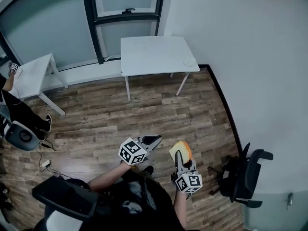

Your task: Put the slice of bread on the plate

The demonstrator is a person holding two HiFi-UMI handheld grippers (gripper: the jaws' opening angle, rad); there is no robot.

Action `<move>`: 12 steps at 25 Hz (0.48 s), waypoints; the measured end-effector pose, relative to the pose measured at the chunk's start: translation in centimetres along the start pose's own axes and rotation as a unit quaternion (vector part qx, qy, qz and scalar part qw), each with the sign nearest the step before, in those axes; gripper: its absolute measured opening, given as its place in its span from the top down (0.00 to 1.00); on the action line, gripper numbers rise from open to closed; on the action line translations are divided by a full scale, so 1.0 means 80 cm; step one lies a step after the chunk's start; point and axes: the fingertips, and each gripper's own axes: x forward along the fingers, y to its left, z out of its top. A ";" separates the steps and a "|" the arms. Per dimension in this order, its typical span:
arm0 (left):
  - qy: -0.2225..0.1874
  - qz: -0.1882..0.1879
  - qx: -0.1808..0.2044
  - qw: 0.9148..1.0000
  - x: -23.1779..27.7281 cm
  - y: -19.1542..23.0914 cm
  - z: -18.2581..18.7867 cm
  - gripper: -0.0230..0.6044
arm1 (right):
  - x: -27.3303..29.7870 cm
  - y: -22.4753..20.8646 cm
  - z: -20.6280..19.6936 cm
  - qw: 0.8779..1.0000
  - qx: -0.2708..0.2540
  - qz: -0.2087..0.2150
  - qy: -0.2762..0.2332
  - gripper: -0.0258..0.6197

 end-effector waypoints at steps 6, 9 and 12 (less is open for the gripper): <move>0.022 -0.001 -0.008 1.000 0.053 0.024 0.004 0.96 | 0.049 -0.042 0.018 1.000 0.016 0.009 0.012 0.81; 0.026 0.005 -0.004 1.000 0.081 0.055 0.019 0.96 | 0.084 -0.070 0.025 1.000 0.017 0.015 0.014 0.81; 0.023 0.011 -0.003 1.000 0.109 0.105 0.040 0.96 | 0.135 -0.098 0.041 0.999 0.025 0.009 0.023 0.81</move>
